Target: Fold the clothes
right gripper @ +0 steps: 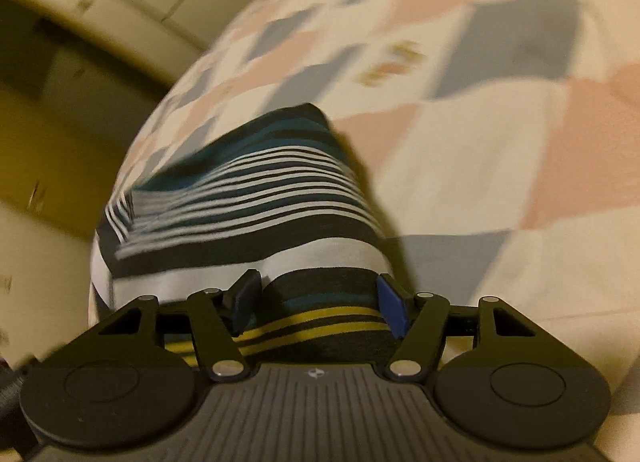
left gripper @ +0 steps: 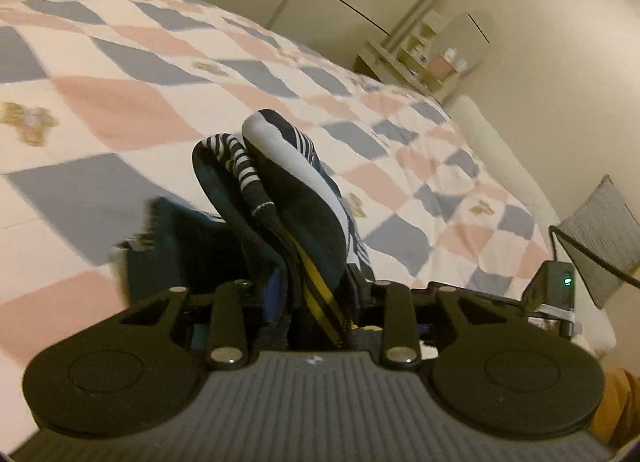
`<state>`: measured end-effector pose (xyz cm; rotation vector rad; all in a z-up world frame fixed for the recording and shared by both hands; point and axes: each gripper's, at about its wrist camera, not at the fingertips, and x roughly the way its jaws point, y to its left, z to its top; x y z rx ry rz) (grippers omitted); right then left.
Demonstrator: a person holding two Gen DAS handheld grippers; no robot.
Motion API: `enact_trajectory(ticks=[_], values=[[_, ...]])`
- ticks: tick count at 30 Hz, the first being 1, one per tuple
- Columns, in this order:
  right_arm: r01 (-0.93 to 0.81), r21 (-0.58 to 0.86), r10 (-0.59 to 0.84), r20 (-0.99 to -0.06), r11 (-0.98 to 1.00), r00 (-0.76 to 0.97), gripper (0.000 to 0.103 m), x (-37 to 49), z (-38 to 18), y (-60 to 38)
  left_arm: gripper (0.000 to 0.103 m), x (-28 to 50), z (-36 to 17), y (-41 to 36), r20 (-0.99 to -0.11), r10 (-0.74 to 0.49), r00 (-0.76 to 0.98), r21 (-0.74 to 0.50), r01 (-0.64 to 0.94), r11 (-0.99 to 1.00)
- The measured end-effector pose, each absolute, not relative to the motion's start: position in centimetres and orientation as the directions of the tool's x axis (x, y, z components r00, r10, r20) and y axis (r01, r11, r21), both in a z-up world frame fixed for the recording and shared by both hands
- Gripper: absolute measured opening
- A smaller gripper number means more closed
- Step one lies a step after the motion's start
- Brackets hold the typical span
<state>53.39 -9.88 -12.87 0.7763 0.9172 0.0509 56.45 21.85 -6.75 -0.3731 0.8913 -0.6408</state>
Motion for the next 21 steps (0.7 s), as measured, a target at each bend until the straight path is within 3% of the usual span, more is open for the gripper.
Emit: enact_trajectory(ticks=[5,6,7,11,12,17,20,21], values=[[0.156,0.44,0.275,-0.761,0.884,0.587,0.063,54.8,-11.9,-4.3,0.03,56.9,-11.5,25.3,-0.686,-0.582,0.436,-0.548,0.216,0.808],[0.145,0.407,0.257,-0.775,0.902,0.577,0.063,55.1,-12.3,-3.4,0.034,57.1,-12.4,25.9,-0.701,-0.57,0.429,-0.547,0.188,0.816],[0.134,0.373,0.238,-0.788,0.918,0.568,0.063,55.3,-12.6,-2.5,0.039,57.4,-13.1,26.2,-0.706,-0.569,0.422,-0.555,0.17,0.814],[0.094,0.283,0.182,-0.802,0.954,0.569,0.065,55.2,-13.2,-0.8,0.038,57.7,-11.8,27.1,-0.687,-0.566,0.455,-0.576,0.134,0.807],[0.102,0.31,0.2,-0.798,0.945,0.569,0.066,55.2,-13.0,-1.3,0.032,57.5,-10.8,27.7,-0.667,-0.564,0.487,-0.585,0.128,0.801],[0.167,0.479,0.279,-0.722,0.862,0.633,0.066,55.2,-11.3,-5.5,0.025,57.4,-6.1,29.1,-0.549,-0.579,0.603,-0.625,0.164,0.764],[0.141,0.517,0.293,-0.666,0.844,0.686,0.049,56.3,-10.3,-7.2,0.024,59.2,-5.2,26.1,-0.55,-0.613,0.567,-0.546,0.312,0.778],[0.128,0.508,0.295,-0.667,0.852,0.684,0.034,57.2,-10.3,-7.4,0.023,60.1,-6.2,25.6,-0.573,-0.602,0.556,-0.531,0.307,0.789]])
